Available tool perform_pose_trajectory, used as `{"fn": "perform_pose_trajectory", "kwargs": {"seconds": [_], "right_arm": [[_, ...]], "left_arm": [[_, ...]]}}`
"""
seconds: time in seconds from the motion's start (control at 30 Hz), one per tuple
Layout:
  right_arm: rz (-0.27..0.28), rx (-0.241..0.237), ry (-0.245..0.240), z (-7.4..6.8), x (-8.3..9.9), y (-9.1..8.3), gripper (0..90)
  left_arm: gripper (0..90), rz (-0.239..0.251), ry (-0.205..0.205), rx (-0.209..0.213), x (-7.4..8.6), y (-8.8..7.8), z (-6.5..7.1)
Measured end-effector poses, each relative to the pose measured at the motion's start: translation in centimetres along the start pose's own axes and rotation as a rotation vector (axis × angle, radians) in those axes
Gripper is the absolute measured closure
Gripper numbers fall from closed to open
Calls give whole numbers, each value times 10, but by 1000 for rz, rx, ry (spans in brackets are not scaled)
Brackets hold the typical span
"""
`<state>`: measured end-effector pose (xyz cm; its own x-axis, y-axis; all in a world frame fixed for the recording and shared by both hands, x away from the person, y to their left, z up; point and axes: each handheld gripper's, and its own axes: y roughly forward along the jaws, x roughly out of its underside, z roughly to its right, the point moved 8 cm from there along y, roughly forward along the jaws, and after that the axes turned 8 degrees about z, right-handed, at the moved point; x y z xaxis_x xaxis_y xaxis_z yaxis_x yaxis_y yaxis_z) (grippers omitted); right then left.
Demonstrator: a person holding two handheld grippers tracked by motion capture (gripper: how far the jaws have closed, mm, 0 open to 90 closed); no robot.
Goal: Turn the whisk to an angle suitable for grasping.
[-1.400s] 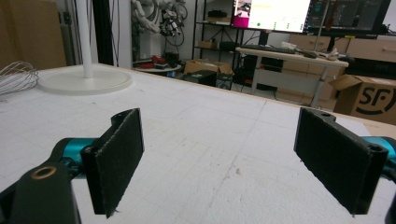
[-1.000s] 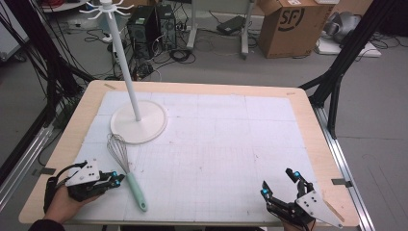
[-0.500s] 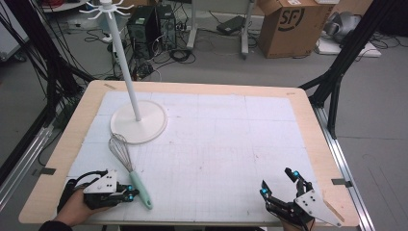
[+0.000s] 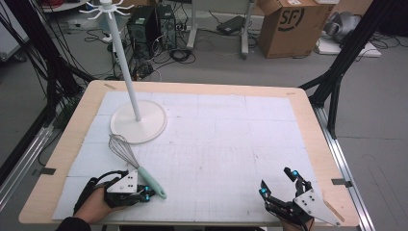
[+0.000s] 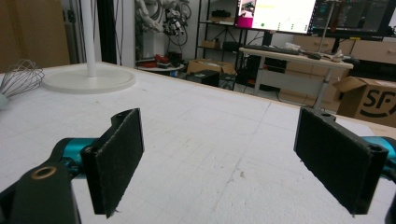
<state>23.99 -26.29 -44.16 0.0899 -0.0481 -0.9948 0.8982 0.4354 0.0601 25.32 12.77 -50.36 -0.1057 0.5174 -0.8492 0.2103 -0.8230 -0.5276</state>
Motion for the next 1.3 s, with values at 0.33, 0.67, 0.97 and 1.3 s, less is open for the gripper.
{"fn": "perform_pose_trajectory", "kwargs": {"seconds": [0.33, 0.67, 0.97, 1.3], "right_arm": [[5, -5, -1, -1, -1, 0, 154], [8, -8, -4, -2, -2, 1, 154], [9, -9, -6, -2, -2, 1, 154], [16, -13, -7, -3, -3, 1, 154]], "left_arm": [[898, 8, -29, -52, -11, 13, -14], [898, 29, -81, -54, -19, 22, -28], [898, 37, -99, -59, -23, 28, -34], [898, 9, -84, -60, -34, 43, -41]]}}
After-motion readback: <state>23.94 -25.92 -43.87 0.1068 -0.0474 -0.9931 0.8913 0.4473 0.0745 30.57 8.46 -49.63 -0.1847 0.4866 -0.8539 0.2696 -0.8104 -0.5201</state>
